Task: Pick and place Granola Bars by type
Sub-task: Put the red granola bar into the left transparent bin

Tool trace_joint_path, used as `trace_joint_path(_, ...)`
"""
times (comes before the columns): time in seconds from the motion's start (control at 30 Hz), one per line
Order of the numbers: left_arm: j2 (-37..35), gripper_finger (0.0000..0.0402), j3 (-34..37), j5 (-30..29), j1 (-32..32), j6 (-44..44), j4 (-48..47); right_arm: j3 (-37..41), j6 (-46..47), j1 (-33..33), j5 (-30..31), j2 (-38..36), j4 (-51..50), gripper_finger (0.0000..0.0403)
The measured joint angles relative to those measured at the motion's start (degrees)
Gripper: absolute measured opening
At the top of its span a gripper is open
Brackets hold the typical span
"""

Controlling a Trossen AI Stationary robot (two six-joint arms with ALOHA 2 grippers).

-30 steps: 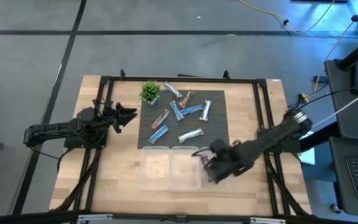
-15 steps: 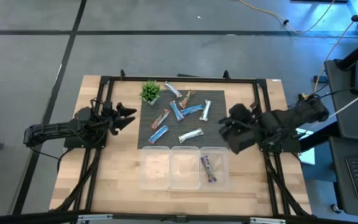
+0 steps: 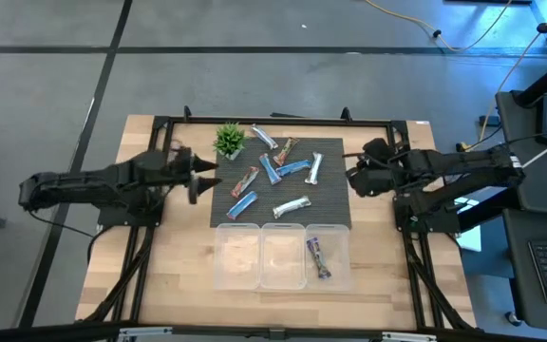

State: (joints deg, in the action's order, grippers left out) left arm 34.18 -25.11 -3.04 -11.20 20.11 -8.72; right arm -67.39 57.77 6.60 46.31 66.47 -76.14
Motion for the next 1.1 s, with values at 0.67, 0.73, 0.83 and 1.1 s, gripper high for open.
trace_joint_path(0.67, 62.23, 0.027, -46.32, -9.55, 9.66, 20.01, -43.46, 6.83, -42.62, -14.46, -13.6, -2.72, 19.41, 0.0168)
trace_joint_path(0.73, 65.95, 0.027, -48.69, -9.43, 10.42, 24.56, -46.06, 6.83, -44.74, -14.89, -13.63, -2.72, 19.41, 0.0168)
trace_joint_path(0.83, 69.9, 0.027, -50.53, -9.32, 11.51, 28.38, -46.41, 6.83, -46.82, -15.37, -13.61, -2.72, 19.55, 0.0168)
trace_joint_path(1.1, 74.14, 0.027, -51.25, -7.55, 11.84, 36.12, -45.96, 6.83, -48.01, -15.55, -14.94, -2.72, 19.8, 0.0168)
